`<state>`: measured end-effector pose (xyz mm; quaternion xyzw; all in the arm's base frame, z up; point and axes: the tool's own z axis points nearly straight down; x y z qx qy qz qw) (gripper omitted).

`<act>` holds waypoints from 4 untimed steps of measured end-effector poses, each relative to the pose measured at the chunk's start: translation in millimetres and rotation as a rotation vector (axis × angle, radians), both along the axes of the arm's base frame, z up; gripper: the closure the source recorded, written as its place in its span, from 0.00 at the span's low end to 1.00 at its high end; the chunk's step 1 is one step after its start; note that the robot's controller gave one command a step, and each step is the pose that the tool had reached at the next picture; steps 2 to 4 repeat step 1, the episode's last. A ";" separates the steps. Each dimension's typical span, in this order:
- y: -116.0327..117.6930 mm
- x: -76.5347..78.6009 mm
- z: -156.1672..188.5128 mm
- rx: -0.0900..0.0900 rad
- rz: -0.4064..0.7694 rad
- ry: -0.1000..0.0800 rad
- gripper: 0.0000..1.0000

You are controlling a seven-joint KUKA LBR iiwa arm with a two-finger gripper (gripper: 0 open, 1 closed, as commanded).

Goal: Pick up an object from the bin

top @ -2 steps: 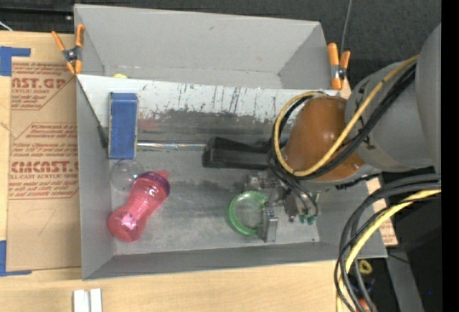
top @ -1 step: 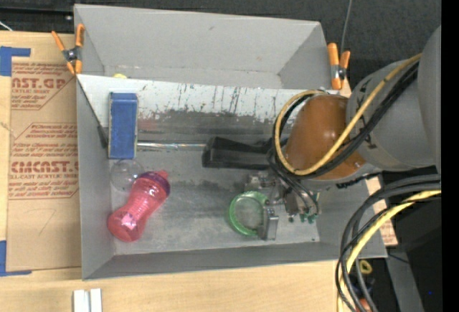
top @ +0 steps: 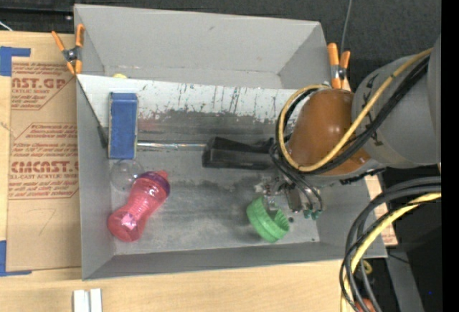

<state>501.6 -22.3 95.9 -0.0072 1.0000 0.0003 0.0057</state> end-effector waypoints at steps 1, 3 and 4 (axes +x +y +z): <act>0.2 -2.8 44.5 0.000 0.000 0.010 1.00; 0.2 -2.8 44.5 0.000 0.000 0.010 1.00; 0.2 -2.8 44.5 0.000 0.000 0.010 1.00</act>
Offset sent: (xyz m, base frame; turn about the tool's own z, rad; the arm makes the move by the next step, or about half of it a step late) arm -0.0033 0.0000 0.0693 0.0000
